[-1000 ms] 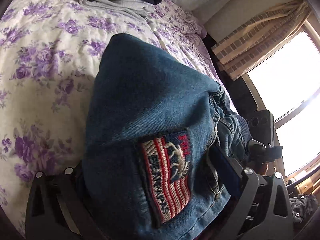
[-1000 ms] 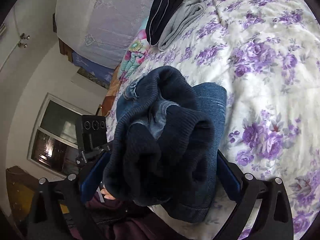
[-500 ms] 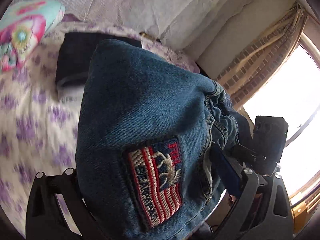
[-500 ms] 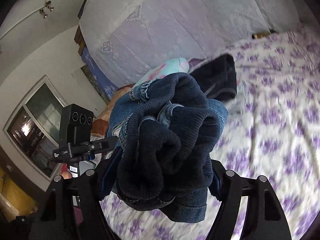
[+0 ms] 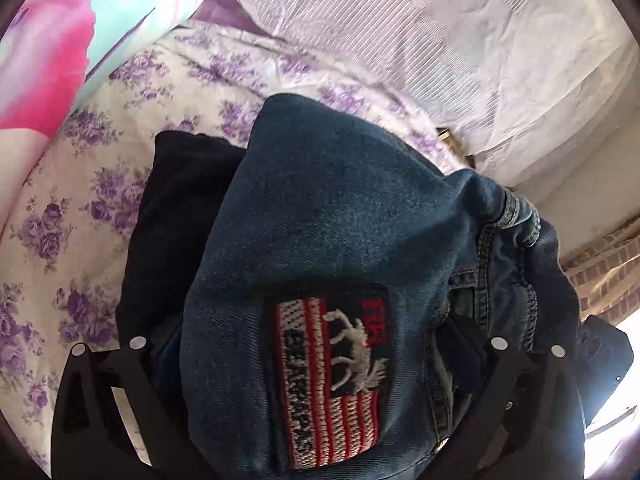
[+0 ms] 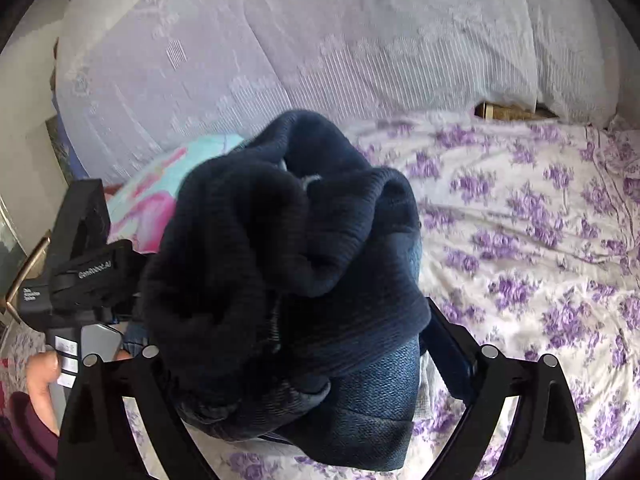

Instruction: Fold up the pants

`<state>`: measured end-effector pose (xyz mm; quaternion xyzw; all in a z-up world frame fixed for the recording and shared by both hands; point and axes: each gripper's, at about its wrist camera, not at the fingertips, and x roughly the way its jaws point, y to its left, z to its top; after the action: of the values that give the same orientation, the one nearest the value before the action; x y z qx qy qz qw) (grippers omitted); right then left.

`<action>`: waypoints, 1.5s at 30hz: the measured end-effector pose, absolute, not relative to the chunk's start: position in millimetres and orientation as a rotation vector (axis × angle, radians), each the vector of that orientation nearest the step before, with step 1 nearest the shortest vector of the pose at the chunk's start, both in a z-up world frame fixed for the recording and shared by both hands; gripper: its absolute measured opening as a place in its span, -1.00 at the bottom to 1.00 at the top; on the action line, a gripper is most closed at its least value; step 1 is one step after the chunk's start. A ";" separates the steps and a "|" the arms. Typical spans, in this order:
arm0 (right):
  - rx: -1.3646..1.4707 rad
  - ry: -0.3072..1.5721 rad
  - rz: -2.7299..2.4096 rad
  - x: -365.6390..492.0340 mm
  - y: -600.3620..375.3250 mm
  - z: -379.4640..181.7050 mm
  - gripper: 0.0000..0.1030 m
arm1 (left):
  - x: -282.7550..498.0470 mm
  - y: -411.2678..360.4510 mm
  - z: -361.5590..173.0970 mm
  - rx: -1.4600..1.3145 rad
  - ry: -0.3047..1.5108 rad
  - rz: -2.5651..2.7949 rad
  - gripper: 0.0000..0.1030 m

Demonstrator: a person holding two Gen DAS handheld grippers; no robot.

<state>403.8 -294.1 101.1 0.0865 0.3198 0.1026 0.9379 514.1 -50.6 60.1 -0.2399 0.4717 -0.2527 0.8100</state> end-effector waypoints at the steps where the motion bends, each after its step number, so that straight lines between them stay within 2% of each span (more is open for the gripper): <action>1: 0.175 0.606 0.225 392.9 -295.0 114.5 0.86 | 512.4 -51.7 67.8 -0.499 1.016 -0.565 0.90; 6: 0.087 0.494 0.168 326.9 -303.3 183.1 0.88 | 469.3 -27.5 105.5 -0.482 1.001 -0.515 0.90; 9: 0.021 0.474 0.154 261.0 -303.7 206.6 0.93 | 390.3 -15.7 148.6 -0.387 0.849 -0.480 0.90; 12: -0.015 0.438 0.123 179.7 -306.3 210.4 0.93 | 293.8 -18.1 170.2 -0.213 0.751 -0.424 0.90; 18: -0.089 0.421 0.066 20.8 -287.2 165.6 0.93 | 97.1 -22.5 135.2 0.037 0.666 -0.274 0.91; 23: -0.043 0.357 0.060 -63.5 -269.7 100.6 0.93 | -12.9 -15.0 81.5 0.078 0.562 -0.269 0.91; 26: 0.060 0.314 -0.014 -89.2 -277.7 63.1 0.93 | -41.0 -7.9 59.3 0.010 0.526 -0.242 0.91; 31: 0.121 0.429 -0.065 -87.9 -287.6 28.9 0.93 | -48.4 -1.6 44.0 0.061 0.532 -0.139 0.91; 36: 0.068 0.411 -0.059 -93.0 -273.3 21.1 0.93 | -39.3 5.6 27.5 0.023 0.599 -0.130 0.91; 45: 0.019 0.420 -0.017 -89.8 -255.9 18.5 0.93 | -31.7 5.6 18.6 0.035 0.593 -0.100 0.90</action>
<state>-89.8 -255.9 18.5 0.0094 0.2086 -0.0082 0.9779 -31.7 5.6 18.6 0.0173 0.2919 -0.0490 0.9550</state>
